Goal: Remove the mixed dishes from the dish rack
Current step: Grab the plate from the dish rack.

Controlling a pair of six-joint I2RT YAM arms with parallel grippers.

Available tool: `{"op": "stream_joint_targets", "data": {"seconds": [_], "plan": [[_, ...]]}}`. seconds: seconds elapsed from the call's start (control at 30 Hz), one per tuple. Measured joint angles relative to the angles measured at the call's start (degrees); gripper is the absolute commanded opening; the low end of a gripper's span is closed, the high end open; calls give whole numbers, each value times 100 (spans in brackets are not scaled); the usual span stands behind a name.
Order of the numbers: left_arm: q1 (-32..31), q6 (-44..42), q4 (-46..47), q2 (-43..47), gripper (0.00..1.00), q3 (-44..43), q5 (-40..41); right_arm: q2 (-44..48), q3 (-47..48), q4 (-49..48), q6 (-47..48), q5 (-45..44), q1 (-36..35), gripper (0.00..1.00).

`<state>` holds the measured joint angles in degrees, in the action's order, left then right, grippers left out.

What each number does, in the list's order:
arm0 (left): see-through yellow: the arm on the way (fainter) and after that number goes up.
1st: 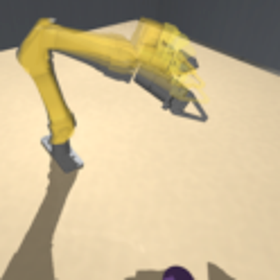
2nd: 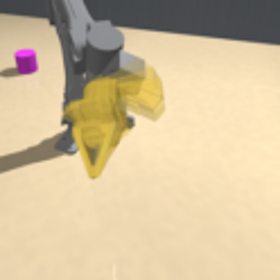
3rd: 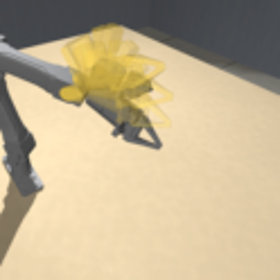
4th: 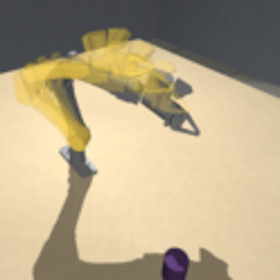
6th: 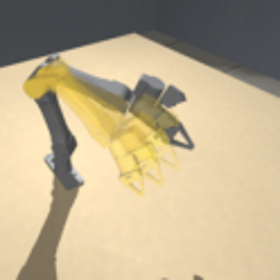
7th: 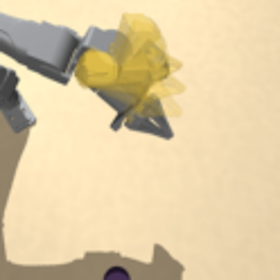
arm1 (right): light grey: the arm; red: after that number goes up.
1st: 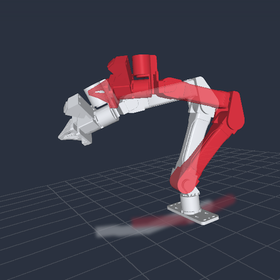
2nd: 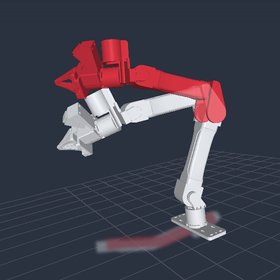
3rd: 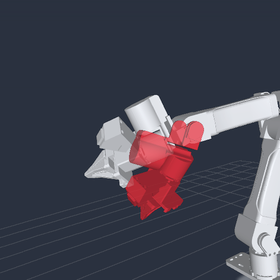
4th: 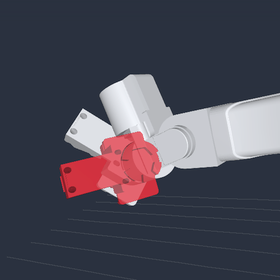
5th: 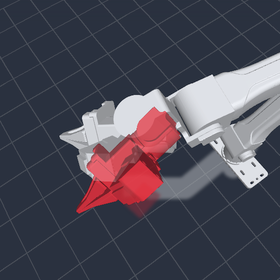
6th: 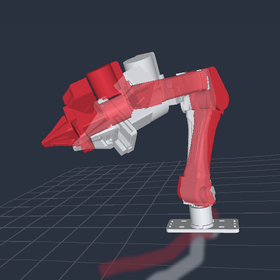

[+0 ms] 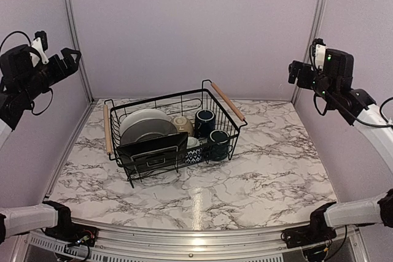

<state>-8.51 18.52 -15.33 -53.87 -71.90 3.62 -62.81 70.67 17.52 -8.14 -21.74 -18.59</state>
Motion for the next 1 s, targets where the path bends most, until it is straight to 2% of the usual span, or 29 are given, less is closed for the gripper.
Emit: {"op": "stream_joint_targets", "data": {"seconds": [0.27, 0.7, 0.87, 1.0], "plan": [[13, 122, -181, -361, 99, -35, -179, -520, 479, 492, -236, 11, 28, 98], [4, 321, -612, -918, 99, -133, -1182, -1858, 1167, 1709, -251, 321, 42, 99], [-306, 332, -815, -1093, 99, -133, -1508, -2426, 1294, 2011, -254, 514, 44, 99], [-756, 264, -986, -1141, 99, -92, -1731, -2361, 1064, 1915, -210, 846, 39, 98]]}}
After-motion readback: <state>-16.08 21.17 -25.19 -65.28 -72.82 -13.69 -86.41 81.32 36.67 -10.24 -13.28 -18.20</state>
